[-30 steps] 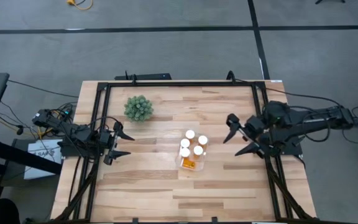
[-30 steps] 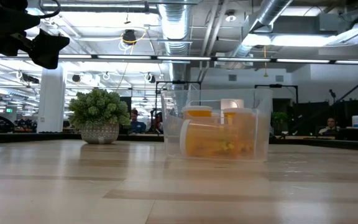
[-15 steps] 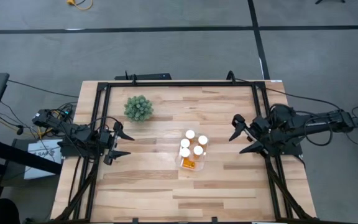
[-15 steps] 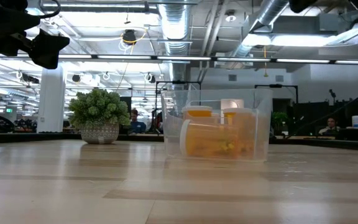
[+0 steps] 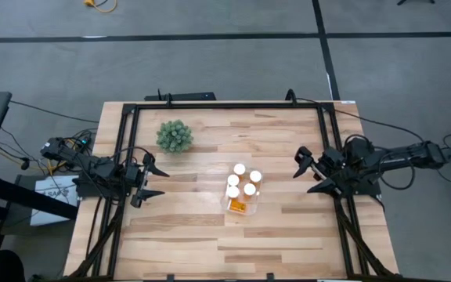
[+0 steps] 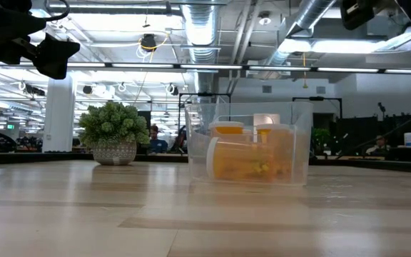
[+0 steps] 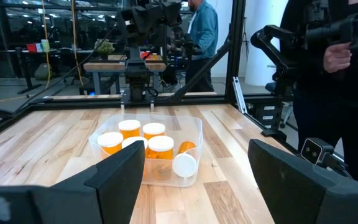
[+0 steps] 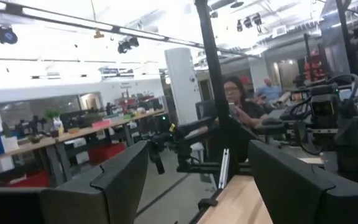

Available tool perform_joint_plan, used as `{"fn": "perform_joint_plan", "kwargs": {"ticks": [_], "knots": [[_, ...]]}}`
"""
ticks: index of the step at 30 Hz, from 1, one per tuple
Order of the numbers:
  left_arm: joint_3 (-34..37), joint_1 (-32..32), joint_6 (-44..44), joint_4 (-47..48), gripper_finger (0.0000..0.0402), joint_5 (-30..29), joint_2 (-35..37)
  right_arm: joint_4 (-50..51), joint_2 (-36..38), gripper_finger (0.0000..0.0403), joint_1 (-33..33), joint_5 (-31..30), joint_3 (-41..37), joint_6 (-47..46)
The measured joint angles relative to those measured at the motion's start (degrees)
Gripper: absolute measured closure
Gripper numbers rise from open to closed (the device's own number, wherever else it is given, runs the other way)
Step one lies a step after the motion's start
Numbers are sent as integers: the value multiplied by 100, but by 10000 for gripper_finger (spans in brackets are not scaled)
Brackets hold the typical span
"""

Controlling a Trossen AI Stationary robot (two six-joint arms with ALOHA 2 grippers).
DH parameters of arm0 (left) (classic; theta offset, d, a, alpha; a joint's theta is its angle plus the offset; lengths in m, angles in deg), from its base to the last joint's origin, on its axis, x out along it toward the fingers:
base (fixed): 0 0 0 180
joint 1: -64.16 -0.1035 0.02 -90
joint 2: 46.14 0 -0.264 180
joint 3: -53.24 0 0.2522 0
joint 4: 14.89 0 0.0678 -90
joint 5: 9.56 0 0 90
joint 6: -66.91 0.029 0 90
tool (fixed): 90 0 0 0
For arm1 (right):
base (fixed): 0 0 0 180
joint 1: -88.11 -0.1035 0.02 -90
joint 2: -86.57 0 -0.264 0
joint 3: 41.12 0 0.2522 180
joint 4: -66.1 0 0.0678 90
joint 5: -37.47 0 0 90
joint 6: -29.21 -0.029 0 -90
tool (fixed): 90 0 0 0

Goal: Pick and place pill bottles into a basket
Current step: Return to Home Position

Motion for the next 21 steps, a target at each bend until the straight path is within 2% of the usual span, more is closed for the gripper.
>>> {"fn": "perform_joint_plan", "kwargs": {"ticks": [8, 21], "knots": [[0, 0, 2, 0, 125, 0, -1, -667, 32, 132, -2, -20, -396, -299], [0, -2, 2, 0, 125, 2, 1, -861, 30, 132, -7, 98, -428, -271]]}}
